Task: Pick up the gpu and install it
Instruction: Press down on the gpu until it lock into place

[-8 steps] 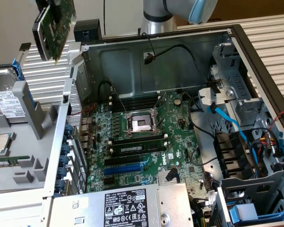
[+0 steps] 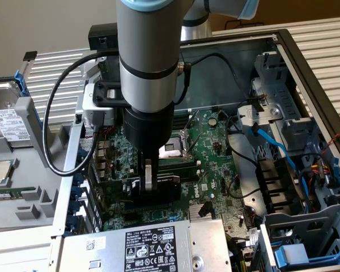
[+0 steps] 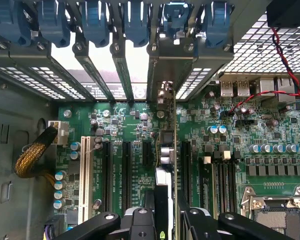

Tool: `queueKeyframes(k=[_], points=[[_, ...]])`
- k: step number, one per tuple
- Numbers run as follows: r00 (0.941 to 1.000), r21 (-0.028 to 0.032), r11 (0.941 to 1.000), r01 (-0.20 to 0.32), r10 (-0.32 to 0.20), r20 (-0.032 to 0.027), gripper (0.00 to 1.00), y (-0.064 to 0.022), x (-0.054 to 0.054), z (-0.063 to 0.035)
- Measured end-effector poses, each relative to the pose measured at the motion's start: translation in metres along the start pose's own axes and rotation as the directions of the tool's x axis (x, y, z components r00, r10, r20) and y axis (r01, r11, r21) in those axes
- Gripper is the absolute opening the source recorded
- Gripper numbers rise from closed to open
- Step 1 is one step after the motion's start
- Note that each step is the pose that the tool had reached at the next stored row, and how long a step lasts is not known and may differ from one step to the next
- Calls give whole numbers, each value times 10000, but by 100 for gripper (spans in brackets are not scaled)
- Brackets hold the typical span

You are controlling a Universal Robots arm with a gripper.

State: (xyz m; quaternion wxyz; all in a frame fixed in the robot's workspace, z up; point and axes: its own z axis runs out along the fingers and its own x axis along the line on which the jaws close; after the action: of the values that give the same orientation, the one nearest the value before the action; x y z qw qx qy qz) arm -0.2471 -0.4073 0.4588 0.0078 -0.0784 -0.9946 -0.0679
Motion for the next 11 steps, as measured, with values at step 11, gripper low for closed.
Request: queueKeyframes(k=[11], points=[[10000, 0, 10000, 0, 0, 0, 41, 0, 0, 0]])
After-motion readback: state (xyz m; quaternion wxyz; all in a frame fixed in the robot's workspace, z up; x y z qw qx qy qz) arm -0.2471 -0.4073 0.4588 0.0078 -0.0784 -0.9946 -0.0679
